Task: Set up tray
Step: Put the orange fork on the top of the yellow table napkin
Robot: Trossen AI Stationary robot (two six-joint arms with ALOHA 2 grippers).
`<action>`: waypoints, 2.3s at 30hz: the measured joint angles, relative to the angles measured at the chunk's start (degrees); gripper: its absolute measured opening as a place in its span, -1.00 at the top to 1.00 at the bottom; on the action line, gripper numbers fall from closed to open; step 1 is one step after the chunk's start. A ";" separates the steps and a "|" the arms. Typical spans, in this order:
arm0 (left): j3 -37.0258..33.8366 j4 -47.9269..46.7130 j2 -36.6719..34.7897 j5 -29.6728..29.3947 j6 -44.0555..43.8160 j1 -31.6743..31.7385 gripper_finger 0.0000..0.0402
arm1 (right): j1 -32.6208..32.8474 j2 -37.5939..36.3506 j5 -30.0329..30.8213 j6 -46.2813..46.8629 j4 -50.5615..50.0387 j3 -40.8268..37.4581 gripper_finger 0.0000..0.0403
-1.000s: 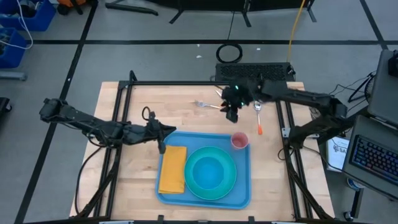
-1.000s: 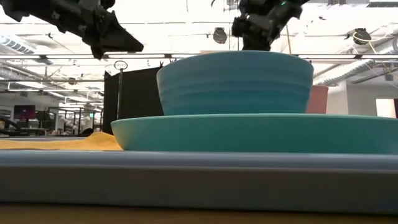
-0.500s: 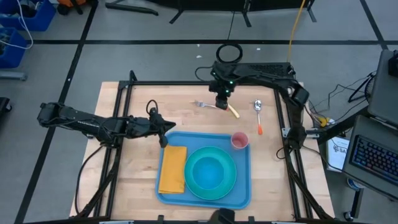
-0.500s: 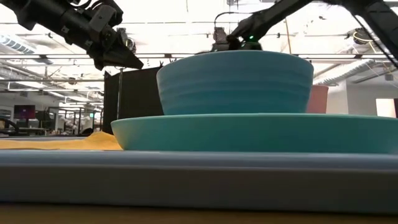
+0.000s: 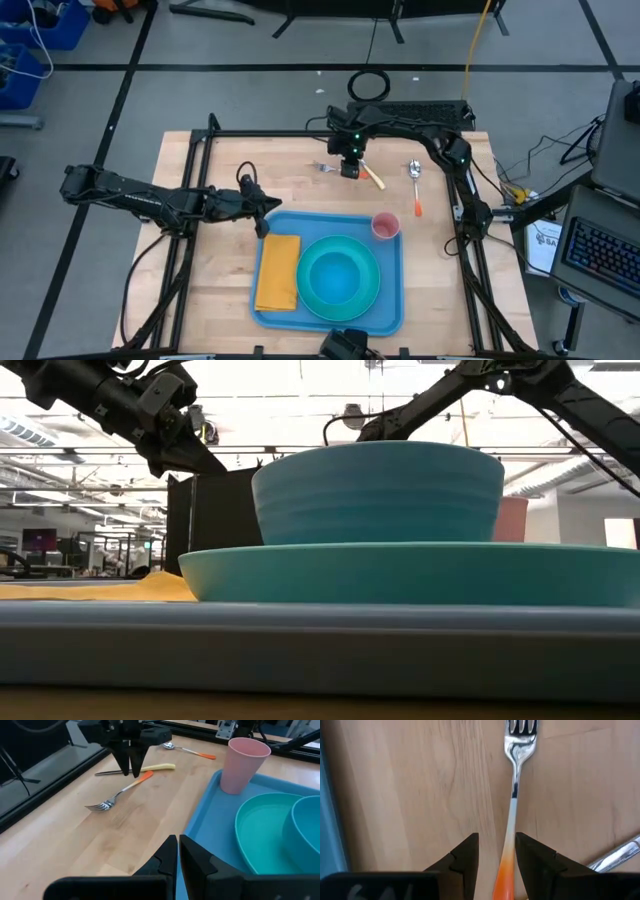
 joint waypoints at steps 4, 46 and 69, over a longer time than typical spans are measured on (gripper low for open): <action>0.00 0.01 0.00 0.00 0.01 0.00 0.89 | -0.02 0.71 -0.17 -0.58 0.18 0.00 0.42; -0.02 0.07 0.46 1.42 0.07 0.00 0.89 | 0.05 1.38 0.90 -2.09 11.63 -6.27 0.41; -0.04 -1.43 0.46 1.28 0.60 0.00 0.89 | 0.41 0.90 4.57 -3.46 15.50 -6.40 0.41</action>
